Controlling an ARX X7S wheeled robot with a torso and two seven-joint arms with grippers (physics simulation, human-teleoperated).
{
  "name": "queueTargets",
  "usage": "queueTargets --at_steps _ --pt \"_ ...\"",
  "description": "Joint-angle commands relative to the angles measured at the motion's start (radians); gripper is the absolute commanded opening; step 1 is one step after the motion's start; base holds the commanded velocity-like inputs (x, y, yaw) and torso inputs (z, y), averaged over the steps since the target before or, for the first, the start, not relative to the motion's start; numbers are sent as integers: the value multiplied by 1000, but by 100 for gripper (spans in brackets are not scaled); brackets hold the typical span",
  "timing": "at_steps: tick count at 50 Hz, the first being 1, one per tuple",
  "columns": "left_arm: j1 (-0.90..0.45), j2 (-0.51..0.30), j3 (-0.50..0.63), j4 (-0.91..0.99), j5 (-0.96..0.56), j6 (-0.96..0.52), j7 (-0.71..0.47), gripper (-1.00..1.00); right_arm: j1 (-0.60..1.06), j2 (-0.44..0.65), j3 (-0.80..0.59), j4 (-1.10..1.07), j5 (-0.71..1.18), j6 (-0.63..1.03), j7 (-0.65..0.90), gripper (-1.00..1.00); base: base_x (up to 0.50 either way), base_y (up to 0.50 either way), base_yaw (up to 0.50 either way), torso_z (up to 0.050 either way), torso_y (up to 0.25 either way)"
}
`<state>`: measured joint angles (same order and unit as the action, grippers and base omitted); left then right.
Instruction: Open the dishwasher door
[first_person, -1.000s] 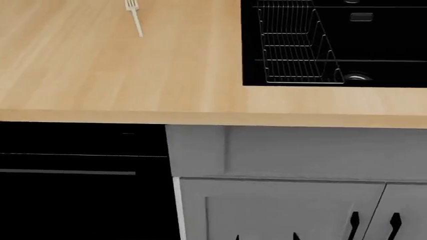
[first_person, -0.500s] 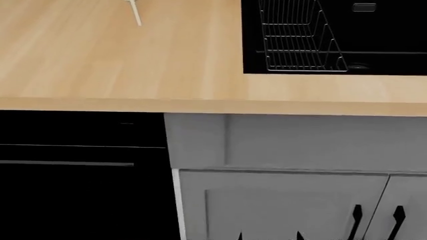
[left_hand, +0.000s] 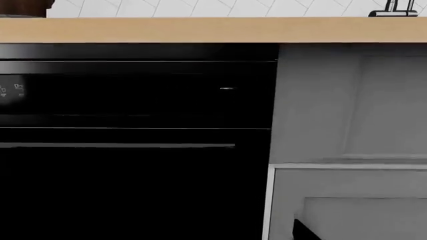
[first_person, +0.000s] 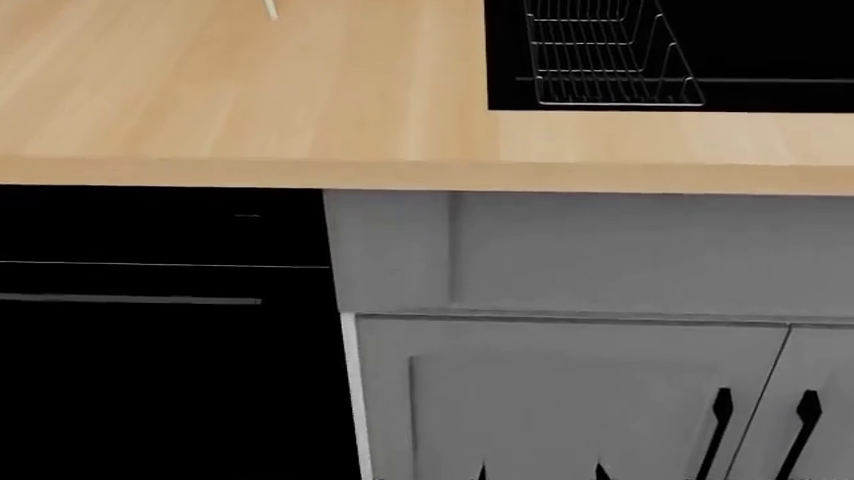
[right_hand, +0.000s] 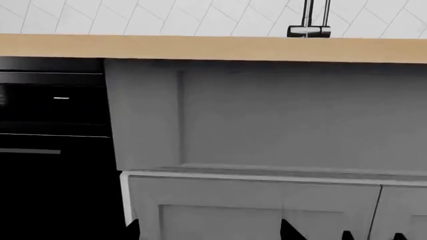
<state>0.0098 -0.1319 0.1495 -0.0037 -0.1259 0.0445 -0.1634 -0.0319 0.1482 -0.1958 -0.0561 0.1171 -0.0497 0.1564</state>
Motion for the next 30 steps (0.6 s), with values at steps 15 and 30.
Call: queueTargets --at_steps 15,30 --pt "1 -17 23 -3 -13 6 -18 100 2 14 -15 -7 22 3 16 100 0 0 0 -50 0" --pt "5 -26 28 -4 -27 16 -27 100 1 22 -27 -18 30 6 26 100 0 0 0 -50 0"
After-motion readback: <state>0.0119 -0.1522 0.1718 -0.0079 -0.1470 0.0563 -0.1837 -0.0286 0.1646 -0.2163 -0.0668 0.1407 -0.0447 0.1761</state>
